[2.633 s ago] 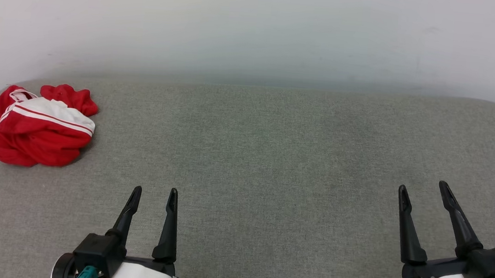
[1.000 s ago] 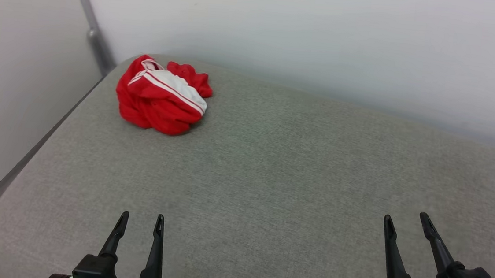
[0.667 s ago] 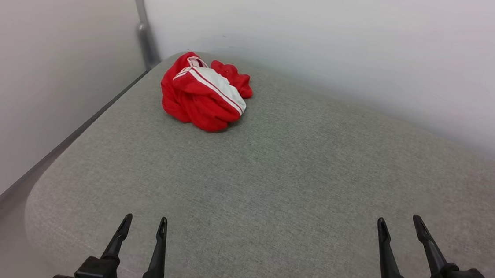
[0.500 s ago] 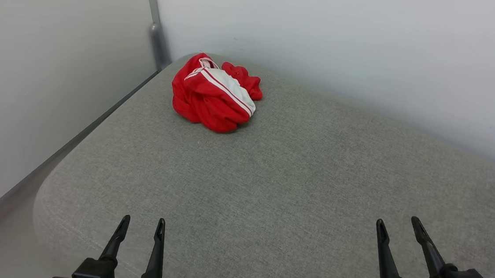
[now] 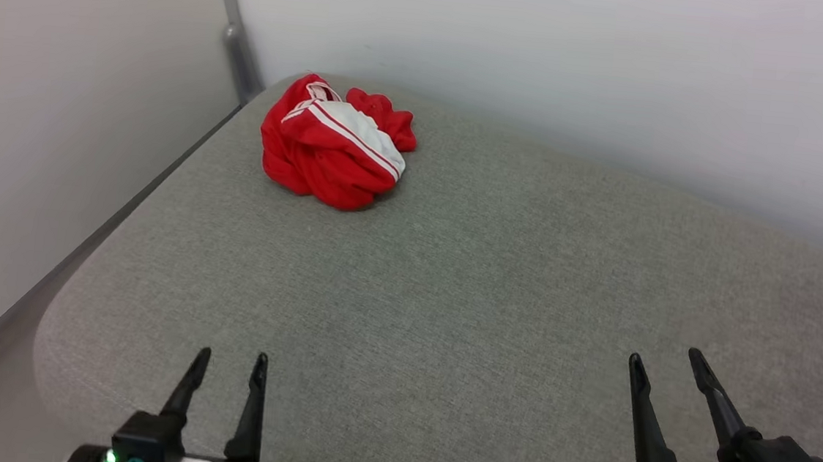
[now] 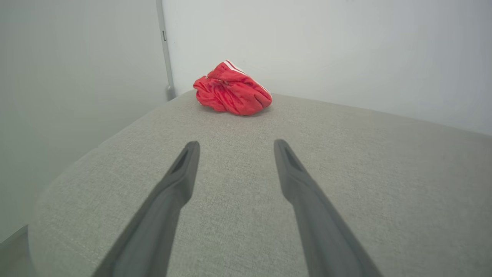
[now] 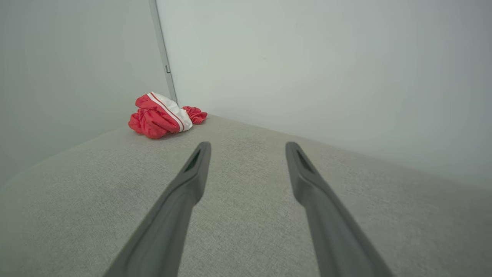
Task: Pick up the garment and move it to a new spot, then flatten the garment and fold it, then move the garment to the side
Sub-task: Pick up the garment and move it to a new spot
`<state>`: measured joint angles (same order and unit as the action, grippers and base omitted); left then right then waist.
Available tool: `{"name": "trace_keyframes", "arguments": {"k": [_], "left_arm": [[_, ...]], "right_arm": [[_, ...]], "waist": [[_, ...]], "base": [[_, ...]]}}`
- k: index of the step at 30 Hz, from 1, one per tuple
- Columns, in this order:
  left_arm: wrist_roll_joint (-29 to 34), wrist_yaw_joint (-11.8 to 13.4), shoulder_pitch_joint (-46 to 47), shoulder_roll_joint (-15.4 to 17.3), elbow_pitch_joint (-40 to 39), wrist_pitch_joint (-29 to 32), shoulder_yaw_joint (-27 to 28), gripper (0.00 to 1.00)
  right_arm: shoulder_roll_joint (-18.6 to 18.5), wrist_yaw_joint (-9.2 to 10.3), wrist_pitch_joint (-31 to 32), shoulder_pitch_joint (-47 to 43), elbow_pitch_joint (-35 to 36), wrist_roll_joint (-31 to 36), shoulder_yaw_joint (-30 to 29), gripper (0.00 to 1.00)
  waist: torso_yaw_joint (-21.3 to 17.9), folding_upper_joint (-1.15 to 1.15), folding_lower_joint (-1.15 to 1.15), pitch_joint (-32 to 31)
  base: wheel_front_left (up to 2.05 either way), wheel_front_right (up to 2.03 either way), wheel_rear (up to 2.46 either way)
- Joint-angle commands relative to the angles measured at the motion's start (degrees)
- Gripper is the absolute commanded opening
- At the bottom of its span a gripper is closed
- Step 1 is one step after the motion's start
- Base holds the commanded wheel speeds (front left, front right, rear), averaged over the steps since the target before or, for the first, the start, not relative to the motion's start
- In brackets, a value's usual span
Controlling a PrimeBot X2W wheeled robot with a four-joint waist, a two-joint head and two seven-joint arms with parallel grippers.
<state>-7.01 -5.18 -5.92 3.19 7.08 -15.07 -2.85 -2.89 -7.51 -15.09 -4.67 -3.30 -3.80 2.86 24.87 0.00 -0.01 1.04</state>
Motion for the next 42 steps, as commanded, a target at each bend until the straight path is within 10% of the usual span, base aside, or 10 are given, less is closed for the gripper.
{"name": "trace_keyframes", "arguments": {"k": [1, 9, 24, 38, 39, 40, 42], "left_arm": [[-0.19, -0.34, 1.80, 0.29, 0.02, -0.16, 0.41, 1.00], [-3.93, -2.15, 17.68, 7.72, 5.59, 1.79, 0.49, 1.00], [-34.33, -2.23, 49.24, 33.27, 16.74, 39.19, -11.46, 1.00], [-42.56, -1.93, 62.27, 41.38, 28.97, 56.17, -10.70, 1.00], [-42.67, -1.99, 62.25, 41.60, 29.41, 57.35, -11.19, 0.89], [-42.87, -2.06, 61.93, 41.73, 29.89, 58.79, -11.82, 0.51], [-43.09, -2.12, 61.13, 41.44, 30.64, 60.96, -13.20, 0.10]], "right_arm": [[0.04, 0.04, -0.12, 0.84, 0.29, 0.51, -0.31, 1.00], [0.03, 0.04, -0.12, 4.32, 2.64, 5.48, -1.18, 1.00], [0.04, 0.04, -0.12, 11.57, 4.69, 7.09, 1.70, 1.00], [0.03, 0.04, -0.10, 15.27, 6.35, 7.36, 3.54, 1.00], [0.02, 0.05, -0.08, 15.22, 6.28, 7.13, 3.64, 1.00], [0.00, 0.05, -0.05, 15.11, 6.22, 6.91, 3.74, 1.00], [-0.04, 0.06, -0.05, 15.14, 6.12, 6.74, 3.86, 1.00]], "waist": [[-1.43, 0.00, 0.01, 1.59], [-7.15, 0.00, 0.01, 11.85], [-17.27, 0.00, 0.01, 27.16], [-24.86, 0.00, 0.01, 36.37], [-25.00, 0.00, 0.01, 36.53], [-25.13, 0.00, 0.01, 36.69], [-25.20, 0.00, 0.01, 36.97]], "base": [[0.00, 0.00, 0.00], [0.00, 0.00, 0.00], [0.00, 0.00, 0.00], [0.00, 0.00, 0.00], [0.00, 0.00, 0.00], [0.00, 0.00, 0.00], [0.00, 0.00, 0.00]]}}
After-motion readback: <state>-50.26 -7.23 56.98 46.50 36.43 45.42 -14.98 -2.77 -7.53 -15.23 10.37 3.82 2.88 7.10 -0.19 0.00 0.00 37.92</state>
